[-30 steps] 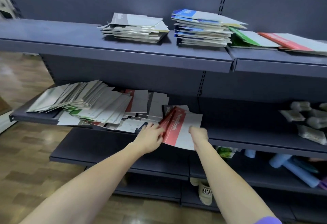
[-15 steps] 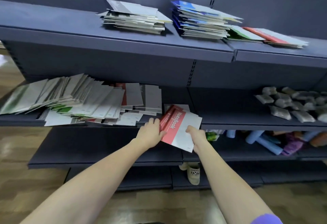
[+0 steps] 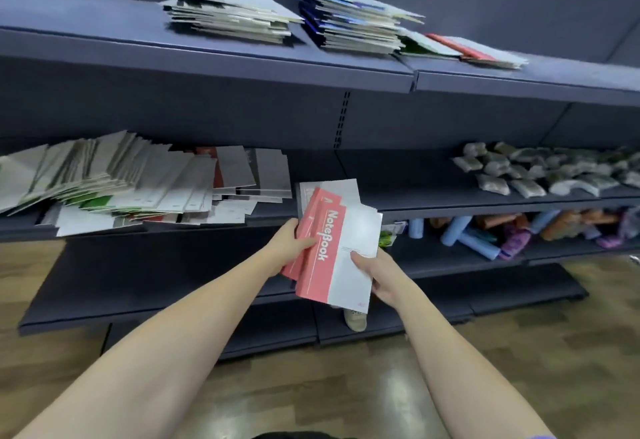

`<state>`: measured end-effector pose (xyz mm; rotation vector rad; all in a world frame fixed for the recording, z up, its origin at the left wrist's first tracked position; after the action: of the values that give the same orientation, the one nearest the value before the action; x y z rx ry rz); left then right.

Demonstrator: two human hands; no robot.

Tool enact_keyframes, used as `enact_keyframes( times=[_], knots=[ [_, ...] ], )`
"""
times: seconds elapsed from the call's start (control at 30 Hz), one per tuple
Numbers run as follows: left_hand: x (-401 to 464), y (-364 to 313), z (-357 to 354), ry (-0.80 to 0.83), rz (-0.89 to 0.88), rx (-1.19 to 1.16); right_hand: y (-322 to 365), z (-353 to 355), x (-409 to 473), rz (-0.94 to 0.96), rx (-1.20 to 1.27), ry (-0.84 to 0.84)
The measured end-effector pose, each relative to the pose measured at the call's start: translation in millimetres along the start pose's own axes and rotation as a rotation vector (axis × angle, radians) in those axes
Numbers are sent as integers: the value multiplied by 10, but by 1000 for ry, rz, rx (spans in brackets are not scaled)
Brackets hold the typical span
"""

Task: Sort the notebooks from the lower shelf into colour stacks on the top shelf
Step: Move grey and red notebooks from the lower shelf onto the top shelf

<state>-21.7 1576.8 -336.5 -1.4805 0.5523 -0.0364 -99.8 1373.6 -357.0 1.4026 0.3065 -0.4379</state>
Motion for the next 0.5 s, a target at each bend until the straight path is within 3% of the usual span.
enact_keyframes(
  times=[0.13, 0.23, 0.5],
  knots=[
    [-221, -106, -338, -35, -134, 84, 52, 262, -83, -47, -162, -86],
    [-385, -299, -637, -68, -232, 168, 98, 459, -141, -27, -149, -190],
    [-633, -1064, -1179, -121, -449, 384, 596, 1048, -476, 250, -78, -373]
  ],
)
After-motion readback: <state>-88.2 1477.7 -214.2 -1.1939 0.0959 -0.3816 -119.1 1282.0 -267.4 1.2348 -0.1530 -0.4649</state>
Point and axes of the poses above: each hand's wrist, its own x-axis towards the middle knuckle, its own z-axis out of the back of the hand, y = z × x, the point moved 4 cm from there along x, towards the middle knuckle, and after that the axes turned 12 degrees about -x, right-handed, at the moved point
